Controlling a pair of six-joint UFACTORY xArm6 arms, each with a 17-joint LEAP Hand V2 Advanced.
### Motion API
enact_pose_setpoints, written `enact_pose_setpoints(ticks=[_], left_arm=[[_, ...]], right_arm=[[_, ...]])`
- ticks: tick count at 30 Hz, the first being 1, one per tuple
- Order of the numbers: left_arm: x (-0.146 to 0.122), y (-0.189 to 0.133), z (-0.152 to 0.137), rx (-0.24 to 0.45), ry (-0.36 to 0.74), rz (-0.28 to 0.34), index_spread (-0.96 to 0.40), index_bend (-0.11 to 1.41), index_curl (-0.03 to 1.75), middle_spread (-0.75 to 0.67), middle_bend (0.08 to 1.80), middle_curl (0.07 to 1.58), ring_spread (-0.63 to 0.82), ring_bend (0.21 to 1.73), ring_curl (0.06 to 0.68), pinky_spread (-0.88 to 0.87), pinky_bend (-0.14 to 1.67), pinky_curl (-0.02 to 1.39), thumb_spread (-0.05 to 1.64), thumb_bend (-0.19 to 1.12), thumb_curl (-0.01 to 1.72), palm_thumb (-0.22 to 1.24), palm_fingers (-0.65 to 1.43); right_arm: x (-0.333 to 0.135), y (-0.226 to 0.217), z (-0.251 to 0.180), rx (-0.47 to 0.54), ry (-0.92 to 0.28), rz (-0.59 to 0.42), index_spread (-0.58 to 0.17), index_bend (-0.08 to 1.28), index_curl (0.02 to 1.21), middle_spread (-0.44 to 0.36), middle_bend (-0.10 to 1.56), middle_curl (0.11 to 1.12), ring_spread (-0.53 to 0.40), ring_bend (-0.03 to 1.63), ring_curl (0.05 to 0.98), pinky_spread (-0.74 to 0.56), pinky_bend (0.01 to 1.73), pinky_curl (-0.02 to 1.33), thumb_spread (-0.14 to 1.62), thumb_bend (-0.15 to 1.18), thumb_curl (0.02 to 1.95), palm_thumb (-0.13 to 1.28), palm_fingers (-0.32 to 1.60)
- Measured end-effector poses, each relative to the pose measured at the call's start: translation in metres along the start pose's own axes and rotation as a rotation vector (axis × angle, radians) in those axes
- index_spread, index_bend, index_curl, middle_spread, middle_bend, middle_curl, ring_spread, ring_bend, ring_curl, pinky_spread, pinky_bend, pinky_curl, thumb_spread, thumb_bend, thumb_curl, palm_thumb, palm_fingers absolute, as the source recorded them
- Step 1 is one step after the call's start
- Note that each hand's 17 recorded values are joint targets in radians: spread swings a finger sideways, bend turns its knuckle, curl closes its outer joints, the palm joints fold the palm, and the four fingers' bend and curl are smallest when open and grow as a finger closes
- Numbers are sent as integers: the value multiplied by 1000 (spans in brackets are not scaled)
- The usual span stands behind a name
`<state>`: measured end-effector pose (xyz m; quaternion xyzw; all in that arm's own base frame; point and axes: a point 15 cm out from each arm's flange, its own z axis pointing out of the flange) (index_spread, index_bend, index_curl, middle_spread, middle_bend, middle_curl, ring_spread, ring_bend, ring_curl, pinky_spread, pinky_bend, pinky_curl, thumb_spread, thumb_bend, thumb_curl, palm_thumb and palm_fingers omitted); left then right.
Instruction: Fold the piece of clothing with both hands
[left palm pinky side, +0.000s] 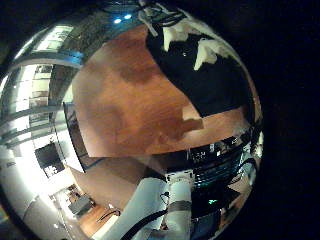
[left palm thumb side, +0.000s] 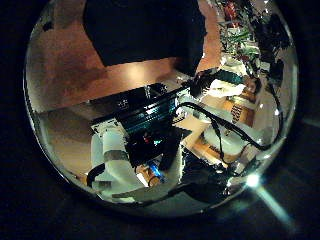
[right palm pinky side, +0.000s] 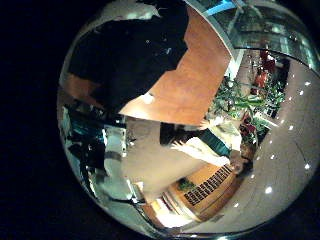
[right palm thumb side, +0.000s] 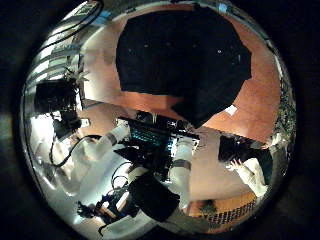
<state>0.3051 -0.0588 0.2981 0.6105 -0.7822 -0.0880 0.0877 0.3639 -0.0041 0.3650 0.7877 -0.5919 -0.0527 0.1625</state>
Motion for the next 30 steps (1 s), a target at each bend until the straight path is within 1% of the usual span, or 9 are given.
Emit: enact_pose_setpoints(ticks=[3, 8, 13, 16, 19, 23, 26, 30], left_arm=[[-2, 1, 4, -8, 5, -9, -23, 156, 312, 250, 196, 359, 302, 758, 209, 369, 447, 416, 958, -27, 297, 91, 74], [-2, 2, 5, -10, -2, 1, -23, 158, 309, 250, 194, 358, 302, 754, 208, 369, 451, 403, 964, -27, 297, 92, 77], [1, 6, 18, -35, -3, 28, -22, 159, 307, 250, 193, 356, 302, 751, 208, 368, 456, 392, 971, -26, 298, 106, 79], [2, 2, 25, -31, -6, 56, -21, 161, 308, 250, 192, 355, 302, 749, 207, 368, 458, 385, 986, -19, 300, 131, 81], [0, -8, 33, -9, -38, 93, -22, 160, 308, 249, 192, 353, 305, 748, 207, 368, 460, 380, 997, -19, 303, 154, 82], [-5, -31, 49, 35, -100, 131, -22, 161, 308, 245, 192, 351, 306, 748, 207, 366, 459, 374, 1003, -23, 304, 166, 81], [-1, -48, 63, 70, -122, 163, -22, 161, 309, 245, 193, 351, 305, 744, 207, 369, 453, 368, 1004, -25, 304, 169, 80], [6, -64, 83, 89, -132, 194, -17, 160, 309, 246, 189, 347, 312, 737, 206, 371, 458, 363, 1000, -25, 304, 178, 74]], right_arm=[[4, -1, 4, -14, -3, -4, -347, 165, 303, 26, 217, 348, 170, 539, 197, 314, 649, 146, 1271, -13, 214, 258, 40], [20, 7, 9, -29, -20, 23, -346, 163, 300, 26, 209, 349, 173, 518, 201, 313, 614, 164, 1277, -14, 213, 255, 52], [21, 8, 11, -27, -29, 28, -346, 159, 296, 26, 203, 351, 174, 504, 207, 313, 592, 181, 1281, -14, 210, 248, 59], [20, 7, 12, -25, -35, 29, -341, 158, 294, 26, 200, 352, 174, 497, 210, 314, 582, 190, 1283, -14, 209, 247, 62], [19, 6, 14, -30, -37, 40, -337, 158, 292, 26, 195, 352, 175, 492, 214, 314, 573, 199, 1284, -13, 208, 246, 63], [18, 9, 15, -44, -39, 44, -335, 156, 289, 26, 201, 353, 175, 485, 218, 315, 562, 209, 1290, -13, 203, 241, 68], [19, 12, 16, -55, -43, 56, -328, 157, 288, 31, 200, 353, 175, 479, 221, 318, 556, 215, 1295, -12, 201, 243, 78], [23, 20, 16, -70, -51, 82, -325, 156, 286, 33, 198, 355, 176, 473, 224, 330, 552, 223, 1297, -12, 198, 244, 83]])
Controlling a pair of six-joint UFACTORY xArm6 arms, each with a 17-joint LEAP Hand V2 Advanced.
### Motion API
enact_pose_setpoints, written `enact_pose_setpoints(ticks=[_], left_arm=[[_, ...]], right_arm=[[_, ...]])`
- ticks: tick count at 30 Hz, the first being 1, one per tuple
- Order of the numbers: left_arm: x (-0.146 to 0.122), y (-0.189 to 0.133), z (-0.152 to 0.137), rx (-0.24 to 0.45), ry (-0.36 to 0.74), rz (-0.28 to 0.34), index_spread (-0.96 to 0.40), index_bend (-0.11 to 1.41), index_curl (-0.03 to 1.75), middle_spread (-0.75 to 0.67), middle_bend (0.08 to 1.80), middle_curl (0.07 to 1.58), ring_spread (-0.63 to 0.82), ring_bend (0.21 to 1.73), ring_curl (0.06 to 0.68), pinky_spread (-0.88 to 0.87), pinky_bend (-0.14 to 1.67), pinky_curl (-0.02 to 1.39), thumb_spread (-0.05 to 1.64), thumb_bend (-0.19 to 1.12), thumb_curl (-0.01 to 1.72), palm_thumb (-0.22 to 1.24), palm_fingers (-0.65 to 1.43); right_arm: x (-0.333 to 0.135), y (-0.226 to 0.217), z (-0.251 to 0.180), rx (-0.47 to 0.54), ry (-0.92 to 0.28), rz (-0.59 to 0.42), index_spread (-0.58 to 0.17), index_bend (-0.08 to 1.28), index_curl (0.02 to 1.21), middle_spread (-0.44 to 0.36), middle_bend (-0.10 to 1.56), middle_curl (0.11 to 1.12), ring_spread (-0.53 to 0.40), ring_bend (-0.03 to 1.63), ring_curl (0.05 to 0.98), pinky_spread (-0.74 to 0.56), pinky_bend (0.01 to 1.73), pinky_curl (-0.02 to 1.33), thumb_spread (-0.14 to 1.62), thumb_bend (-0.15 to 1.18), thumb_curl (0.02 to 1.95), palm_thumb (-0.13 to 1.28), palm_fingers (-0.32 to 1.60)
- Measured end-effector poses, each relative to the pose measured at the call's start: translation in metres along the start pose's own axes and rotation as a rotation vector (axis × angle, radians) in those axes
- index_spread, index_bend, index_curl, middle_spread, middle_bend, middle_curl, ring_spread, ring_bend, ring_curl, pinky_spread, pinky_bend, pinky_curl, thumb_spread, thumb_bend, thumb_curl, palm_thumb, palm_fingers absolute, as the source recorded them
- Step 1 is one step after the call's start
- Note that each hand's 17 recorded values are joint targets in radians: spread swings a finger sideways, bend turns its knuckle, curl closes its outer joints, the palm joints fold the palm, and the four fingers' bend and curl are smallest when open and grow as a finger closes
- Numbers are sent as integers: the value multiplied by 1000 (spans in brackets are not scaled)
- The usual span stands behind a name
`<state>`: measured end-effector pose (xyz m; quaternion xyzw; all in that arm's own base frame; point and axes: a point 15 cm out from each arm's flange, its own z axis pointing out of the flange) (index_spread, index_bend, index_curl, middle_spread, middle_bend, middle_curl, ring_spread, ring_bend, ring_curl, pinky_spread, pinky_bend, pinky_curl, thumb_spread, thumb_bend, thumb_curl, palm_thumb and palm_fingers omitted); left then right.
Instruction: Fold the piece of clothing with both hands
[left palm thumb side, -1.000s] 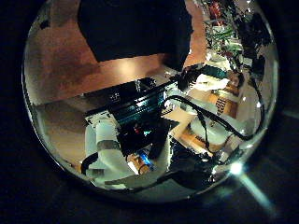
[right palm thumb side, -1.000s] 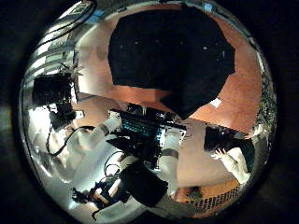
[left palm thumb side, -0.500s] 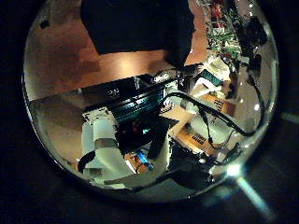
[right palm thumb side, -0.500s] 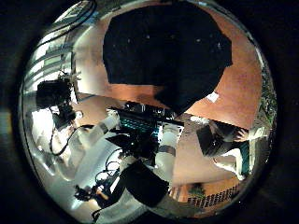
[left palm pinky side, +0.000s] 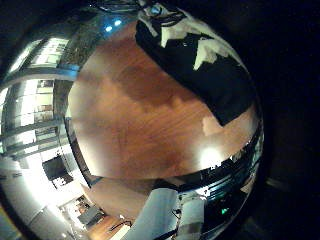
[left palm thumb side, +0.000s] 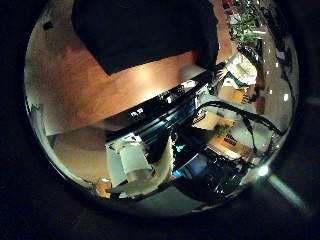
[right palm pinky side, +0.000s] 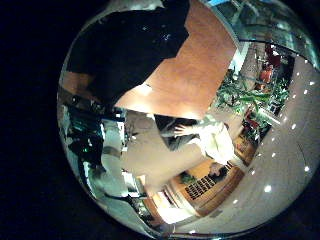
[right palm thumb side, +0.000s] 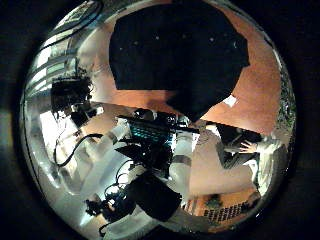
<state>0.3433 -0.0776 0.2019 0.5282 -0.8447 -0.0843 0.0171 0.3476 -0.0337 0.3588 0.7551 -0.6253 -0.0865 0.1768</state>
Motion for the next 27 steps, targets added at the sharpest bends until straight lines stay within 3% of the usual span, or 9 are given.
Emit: enact_pose_setpoints(ticks=[9, 21, 24, 27], left_arm=[[9, -9, 48, -46, 3, 28, -6, 158, 306, 267, 193, 340, 332, 736, 207, 367, 466, 355, 983, -26, 305, 185, 52], [20, -21, 81, -97, -7, 25, 11, 163, 302, 279, 197, 342, 353, 725, 203, 367, 478, 349, 984, -19, 310, 232, 64], [19, -19, 85, -111, -23, 15, 16, 185, 312, 230, 236, 354, 333, 715, 197, 346, 446, 335, 999, -11, 315, 271, 141], [16, -18, 86, -131, -51, 1, -26, 227, 341, 54, 432, 411, 165, 714, 186, 238, 349, 300, 1025, -5, 327, 354, 411]], right_arm=[[-1, 13, -3, -13, -2, 10, -323, 158, 283, 27, 198, 353, 177, 463, 234, 340, 533, 237, 1302, -14, 199, 251, 91], [-1, 16, -1, -26, -5, 10, -322, 159, 283, 26, 196, 353, 178, 455, 242, 343, 511, 249, 1304, -13, 197, 249, 102], [-1, 17, -1, -31, -5, 10, -323, 158, 282, 26, 197, 355, 178, 453, 243, 343, 506, 252, 1304, -13, 195, 248, 104], [0, 18, -1, -31, -7, 13, -322, 161, 284, 26, 199, 355, 178, 446, 243, 343, 499, 253, 1305, -10, 197, 253, 110]])
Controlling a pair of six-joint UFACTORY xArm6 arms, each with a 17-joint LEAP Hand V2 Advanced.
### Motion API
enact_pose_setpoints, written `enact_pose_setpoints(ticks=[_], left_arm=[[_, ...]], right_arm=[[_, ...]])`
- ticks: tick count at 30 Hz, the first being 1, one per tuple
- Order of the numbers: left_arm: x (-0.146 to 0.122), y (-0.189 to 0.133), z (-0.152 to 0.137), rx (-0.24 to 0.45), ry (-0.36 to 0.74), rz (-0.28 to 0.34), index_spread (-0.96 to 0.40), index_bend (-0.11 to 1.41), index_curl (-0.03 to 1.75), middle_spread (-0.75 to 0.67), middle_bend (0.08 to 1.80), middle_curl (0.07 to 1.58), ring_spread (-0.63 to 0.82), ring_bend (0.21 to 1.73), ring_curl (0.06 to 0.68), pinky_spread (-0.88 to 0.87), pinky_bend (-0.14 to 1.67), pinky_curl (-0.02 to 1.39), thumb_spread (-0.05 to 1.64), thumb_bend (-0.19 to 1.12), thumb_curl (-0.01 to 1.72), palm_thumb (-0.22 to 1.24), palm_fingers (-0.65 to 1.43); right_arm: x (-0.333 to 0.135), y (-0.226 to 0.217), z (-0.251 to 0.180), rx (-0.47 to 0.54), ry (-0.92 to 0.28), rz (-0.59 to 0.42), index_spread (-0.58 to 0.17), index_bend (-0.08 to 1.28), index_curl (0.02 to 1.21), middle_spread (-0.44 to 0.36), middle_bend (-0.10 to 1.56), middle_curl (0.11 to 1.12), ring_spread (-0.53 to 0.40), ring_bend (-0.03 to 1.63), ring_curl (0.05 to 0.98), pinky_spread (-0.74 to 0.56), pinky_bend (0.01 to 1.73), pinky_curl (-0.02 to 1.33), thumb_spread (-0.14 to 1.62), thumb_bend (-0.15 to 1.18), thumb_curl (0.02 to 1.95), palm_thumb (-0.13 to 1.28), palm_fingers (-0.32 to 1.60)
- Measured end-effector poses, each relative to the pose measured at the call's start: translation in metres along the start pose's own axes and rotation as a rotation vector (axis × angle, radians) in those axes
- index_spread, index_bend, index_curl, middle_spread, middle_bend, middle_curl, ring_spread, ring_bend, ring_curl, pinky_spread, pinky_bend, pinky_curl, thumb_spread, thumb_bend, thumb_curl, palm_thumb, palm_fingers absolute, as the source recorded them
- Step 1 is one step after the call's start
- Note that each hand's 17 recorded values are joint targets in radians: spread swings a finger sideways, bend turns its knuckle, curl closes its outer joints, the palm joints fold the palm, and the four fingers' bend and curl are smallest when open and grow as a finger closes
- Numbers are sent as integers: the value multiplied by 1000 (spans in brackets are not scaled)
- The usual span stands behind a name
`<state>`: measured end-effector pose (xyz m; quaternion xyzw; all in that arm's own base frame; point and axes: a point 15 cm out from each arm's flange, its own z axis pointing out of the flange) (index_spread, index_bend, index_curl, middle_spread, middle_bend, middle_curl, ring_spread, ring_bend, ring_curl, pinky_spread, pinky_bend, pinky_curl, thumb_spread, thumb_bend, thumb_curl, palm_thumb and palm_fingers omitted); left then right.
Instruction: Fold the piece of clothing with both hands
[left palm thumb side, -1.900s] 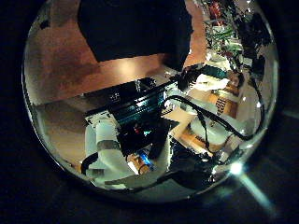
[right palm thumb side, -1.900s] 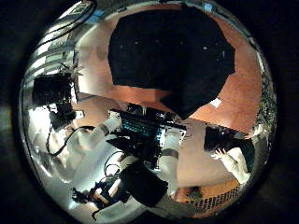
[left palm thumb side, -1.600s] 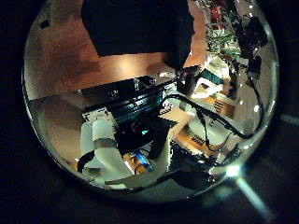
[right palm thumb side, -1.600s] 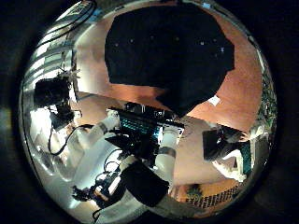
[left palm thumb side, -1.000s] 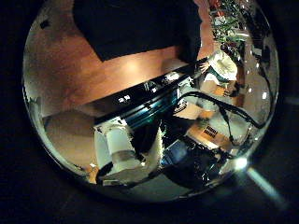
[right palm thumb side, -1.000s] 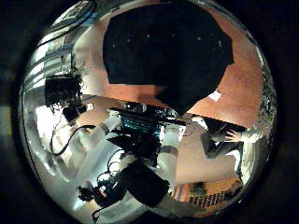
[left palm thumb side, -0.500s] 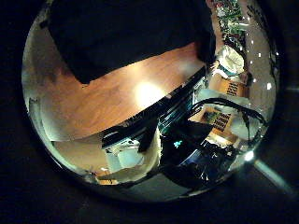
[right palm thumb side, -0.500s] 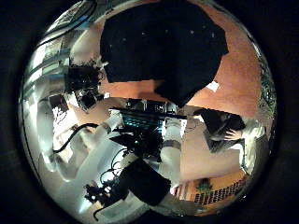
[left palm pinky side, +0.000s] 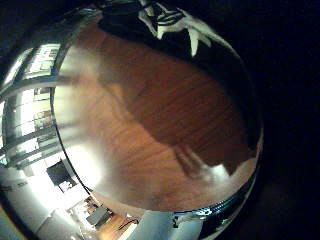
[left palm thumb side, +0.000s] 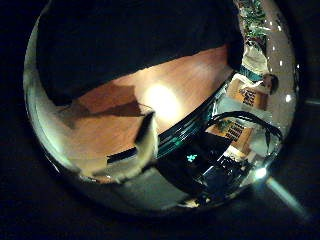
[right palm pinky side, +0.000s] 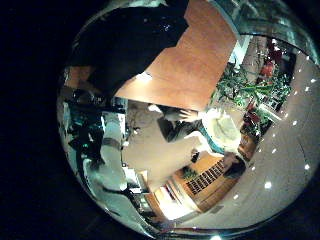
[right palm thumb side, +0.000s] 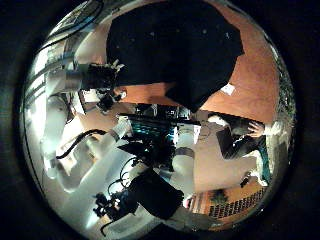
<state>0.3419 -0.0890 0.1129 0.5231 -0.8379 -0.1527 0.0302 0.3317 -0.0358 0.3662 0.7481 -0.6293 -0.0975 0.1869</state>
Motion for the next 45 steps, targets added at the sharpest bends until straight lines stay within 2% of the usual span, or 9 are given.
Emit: enact_pose_setpoints(ticks=[2, 3, 7, 11, 16, 22, 26, 31, 45], left_arm=[[-3, 1, -1, -12, -18, -5, -96, 278, 371, -52, 557, 454, -12, 748, 188, 58, 418, 306, 1034, 2, 338, 413, 721], [-5, 0, -2, -18, -30, -7, -126, 283, 383, -94, 577, 468, -85, 767, 196, -24, 460, 315, 1039, 2, 341, 437, 780], [-10, -4, -11, -17, -59, -12, -256, 339, 453, -259, 711, 574, -327, 974, 283, -312, 663, 392, 1053, -5, 355, 510, 1135], [-14, -14, -28, 11, -62, -16, -384, 479, 564, -372, 837, 684, -425, 1145, 386, -466, 903, 507, 1065, -4, 372, 589, 1244], [-15, -22, -53, 21, -61, -1, -505, 672, 705, -446, 984, 773, -434, 1291, 464, -533, 1087, 604, 1067, -4, 409, 684, 1227], [-10, -31, -91, -43, -23, 39, -576, 806, 832, -473, 1100, 836, -418, 1383, 511, -547, 1196, 675, 1073, -15, 444, 709, 1174], [-6, -40, -118, -98, 31, 51, -598, 837, 890, -473, 1142, 856, -410, 1417, 526, -549, 1219, 702, 1096, -15, 458, 710, 1145], [-11, -53, -135, -135, 76, 41, -615, 841, 945, -477, 1170, 863, -402, 1439, 534, -551, 1226, 725, 1111, -18, 473, 699, 1124], [-27, -62, -163, -156, 100, 13, -646, 798, 1048, -470, 1196, 855, -401, 1450, 531, -561, 1207, 766, 1127, -16, 497, 681, 1117]], right_arm=[[0, 0, -1, 2, 0, -1, -324, 160, 285, 24, 199, 354, 178, 443, 243, 344, 495, 254, 1308, -12, 194, 252, 113], [0, 0, -1, 3, 0, -1, -324, 160, 284, 23, 201, 356, 177, 442, 244, 344, 491, 254, 1308, -12, 193, 252, 116], [0, 3, -3, 9, 1, 0, -324, 159, 285, 22, 199, 357, 179, 442, 246, 344, 482, 256, 1310, -12, 191, 252, 121], [0, 5, -3, 3, 0, 2, -323, 161, 286, 15, 203, 359, 179, 434, 246, 345, 470, 257, 1311, -13, 190, 248, 132], [4, 8, -1, -6, -1, 11, -325, 162, 289, 13, 205, 361, 179, 425, 247, 345, 456, 258, 1312, -11, 190, 250, 142], [8, 6, 14, -41, -16, 24, -326, 148, 279, 5, 199, 360, 156, 467, 259, 338, 455, 262, 1318, -5, 197, 277, 176], [5, 5, 35, -79, -25, 20, -323, 146, 272, -4, 210, 365, 115, 506, 271, 325, 460, 264, 1317, 10, 216, 350, 203], [4, -9, 60, -79, -15, 7, -316, 151, 267, -24, 239, 376, 58, 544, 281, 306, 457, 263, 1297, 12, 241, 435, 230], [-8, -41, 153, -121, -13, -3, -301, 155, 273, -38, 264, 388, 35, 548, 282, 272, 483, 269, 1215, -22, 265, 449, 203]])
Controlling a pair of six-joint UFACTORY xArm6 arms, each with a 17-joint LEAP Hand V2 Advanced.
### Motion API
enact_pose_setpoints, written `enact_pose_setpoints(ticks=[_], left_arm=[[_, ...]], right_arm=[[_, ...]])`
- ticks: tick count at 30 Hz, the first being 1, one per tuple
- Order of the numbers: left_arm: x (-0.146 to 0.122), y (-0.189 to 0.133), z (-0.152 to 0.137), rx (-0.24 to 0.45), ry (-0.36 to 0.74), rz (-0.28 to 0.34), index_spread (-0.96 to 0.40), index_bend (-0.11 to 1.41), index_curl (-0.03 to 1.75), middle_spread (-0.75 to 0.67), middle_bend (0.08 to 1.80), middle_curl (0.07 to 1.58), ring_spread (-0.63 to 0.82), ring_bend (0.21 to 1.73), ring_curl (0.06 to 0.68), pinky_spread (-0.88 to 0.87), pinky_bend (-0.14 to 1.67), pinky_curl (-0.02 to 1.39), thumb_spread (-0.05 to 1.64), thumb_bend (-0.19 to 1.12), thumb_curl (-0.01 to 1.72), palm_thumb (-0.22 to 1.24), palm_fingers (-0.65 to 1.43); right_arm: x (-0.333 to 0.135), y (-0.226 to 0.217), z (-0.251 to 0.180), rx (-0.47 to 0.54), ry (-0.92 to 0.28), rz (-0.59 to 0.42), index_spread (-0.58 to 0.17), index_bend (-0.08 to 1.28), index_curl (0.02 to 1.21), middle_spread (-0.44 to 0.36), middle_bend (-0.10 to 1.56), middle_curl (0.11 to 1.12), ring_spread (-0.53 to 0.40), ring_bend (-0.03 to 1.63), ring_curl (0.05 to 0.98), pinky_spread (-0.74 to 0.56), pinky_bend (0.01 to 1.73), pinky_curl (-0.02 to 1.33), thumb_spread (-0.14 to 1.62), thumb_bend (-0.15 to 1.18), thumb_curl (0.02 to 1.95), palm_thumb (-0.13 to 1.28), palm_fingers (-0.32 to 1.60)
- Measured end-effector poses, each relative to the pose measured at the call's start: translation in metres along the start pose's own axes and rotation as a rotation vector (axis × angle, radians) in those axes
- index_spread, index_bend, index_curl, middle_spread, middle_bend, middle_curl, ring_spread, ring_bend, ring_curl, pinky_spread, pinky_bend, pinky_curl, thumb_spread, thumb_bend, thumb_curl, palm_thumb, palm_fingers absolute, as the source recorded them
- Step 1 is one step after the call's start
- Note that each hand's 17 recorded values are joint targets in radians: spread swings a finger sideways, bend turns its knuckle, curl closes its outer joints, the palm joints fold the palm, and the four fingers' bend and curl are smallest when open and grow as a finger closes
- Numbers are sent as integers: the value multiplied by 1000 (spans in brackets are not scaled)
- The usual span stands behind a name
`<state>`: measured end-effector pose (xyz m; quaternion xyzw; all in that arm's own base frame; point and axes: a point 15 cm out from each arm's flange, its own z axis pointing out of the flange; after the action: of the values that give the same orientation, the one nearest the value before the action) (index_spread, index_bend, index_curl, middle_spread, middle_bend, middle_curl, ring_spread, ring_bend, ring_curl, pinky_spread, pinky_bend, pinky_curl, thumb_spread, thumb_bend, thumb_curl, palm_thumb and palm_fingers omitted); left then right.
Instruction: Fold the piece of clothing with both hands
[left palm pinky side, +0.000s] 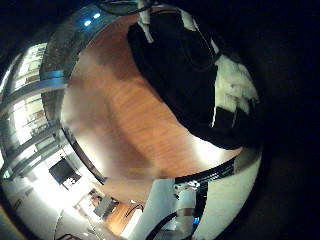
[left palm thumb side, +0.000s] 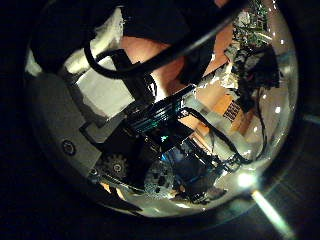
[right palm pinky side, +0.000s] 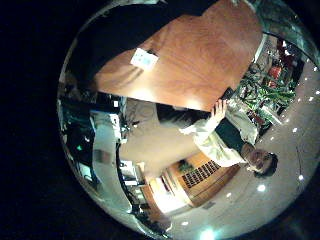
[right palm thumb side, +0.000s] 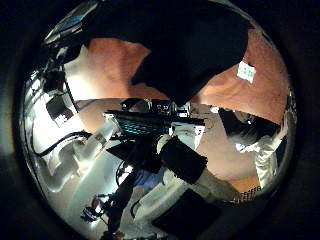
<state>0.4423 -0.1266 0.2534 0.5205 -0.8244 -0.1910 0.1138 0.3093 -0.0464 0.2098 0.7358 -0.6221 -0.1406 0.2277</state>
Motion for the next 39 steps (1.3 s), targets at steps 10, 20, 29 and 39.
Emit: enact_pose_setpoints(ticks=[10, 20, 29, 39], left_arm=[[-2, 3, -13, -32, 30, 13, -664, 772, 1097, -466, 1200, 847, -403, 1450, 528, -569, 1190, 786, 1131, -15, 509, 683, 1120], [-1, 8, -13, -46, 34, 27, -677, 744, 1126, -461, 1204, 839, -402, 1444, 523, -576, 1175, 803, 1140, -16, 516, 668, 1125], [-8, 12, -16, -40, 40, 15, -686, 727, 1144, -457, 1206, 832, -406, 1442, 521, -582, 1163, 815, 1144, -15, 520, 666, 1129], [-15, 26, -21, -53, 53, 11, -695, 715, 1158, -452, 1211, 825, -407, 1439, 519, -588, 1152, 826, 1143, -17, 521, 662, 1134]], right_arm=[[-2, -58, 29, 56, 3, 61, -252, 162, 276, -10, 255, 386, 64, 540, 278, 283, 499, 271, 1136, -27, 262, 371, 175], [-34, -87, 49, 46, 49, 26, -280, 148, 276, -130, 419, 452, -163, 820, 337, -44, 667, 271, 1085, -5, 297, 469, 784], [-20, -84, 32, 87, 111, 26, -425, 596, 513, -248, 820, 691, -247, 1108, 515, -294, 1097, 478, 1070, 26, 376, 737, 1281], [8, -62, -2, 161, 99, 61, -379, 963, 769, -224, 1120, 855, -232, 1321, 642, -229, 1313, 638, 1163, 75, 478, 950, 1108]])
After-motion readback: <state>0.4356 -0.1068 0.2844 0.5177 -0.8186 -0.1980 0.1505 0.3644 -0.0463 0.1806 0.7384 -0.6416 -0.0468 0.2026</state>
